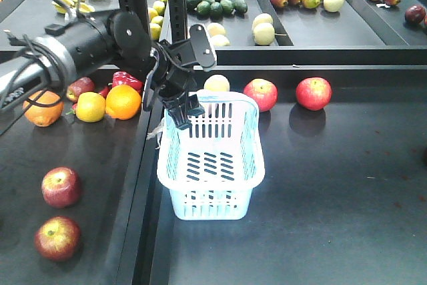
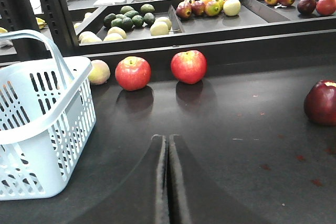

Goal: Pick three apples into basket with both arms
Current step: 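Close the left gripper on the basket handle and lift the basket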

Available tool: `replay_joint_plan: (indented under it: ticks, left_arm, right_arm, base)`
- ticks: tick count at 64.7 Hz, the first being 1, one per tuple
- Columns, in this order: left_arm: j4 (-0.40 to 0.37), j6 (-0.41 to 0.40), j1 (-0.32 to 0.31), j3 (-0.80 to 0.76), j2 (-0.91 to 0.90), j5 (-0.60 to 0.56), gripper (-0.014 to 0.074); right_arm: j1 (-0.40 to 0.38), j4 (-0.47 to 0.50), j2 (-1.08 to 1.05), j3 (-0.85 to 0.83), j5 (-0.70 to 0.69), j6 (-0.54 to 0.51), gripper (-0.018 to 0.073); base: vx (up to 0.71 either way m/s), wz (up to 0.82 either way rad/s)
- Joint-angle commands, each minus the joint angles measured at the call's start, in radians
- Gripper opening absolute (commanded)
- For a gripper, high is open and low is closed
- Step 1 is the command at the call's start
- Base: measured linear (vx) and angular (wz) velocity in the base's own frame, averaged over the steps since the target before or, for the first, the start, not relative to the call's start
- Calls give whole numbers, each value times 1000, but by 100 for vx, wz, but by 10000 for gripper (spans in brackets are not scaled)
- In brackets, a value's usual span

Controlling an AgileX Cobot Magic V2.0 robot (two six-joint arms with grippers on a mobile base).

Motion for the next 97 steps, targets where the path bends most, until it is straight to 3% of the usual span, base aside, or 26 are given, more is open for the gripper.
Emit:
replay_joint_plan:
  ticks: [1, 19, 38, 43, 65, 80, 97]
  left_arm:
    - [5, -2, -6, -34, -41, -67, 428]
    - [17, -2, -6, -34, 4, -146, 340]
    - [16, -14, -6, -34, 8, -148, -3]
    - [-4, -39, -6, -34, -3, -125, -9]
    - [-90, -276, -6, -34, -212, 51, -8]
    - [-122, -463, -6, -34, -352, 371, -8]
    - [-24, -835, -6, 80, -554, 393, -8]
  right_arm:
    - [-8, -2, -4, 6, -72, 0, -9]
    - [-8, -2, -4, 6, -72, 0, -9]
    - [-8, -2, -4, 6, -72, 0, -9]
    - [-8, -2, -4, 6, -72, 0, -9]
    - [-8, -2, -4, 6, -72, 0, -9]
    - [-8, -2, -4, 6, -72, 0, -9]
    - [-8, -2, -4, 6, -72, 0, -9]
  base:
    - [0, 0]
    - [0, 0]
    - [0, 0]
    - [0, 0]
    - [0, 0]
    - [0, 0]
    - [0, 0]
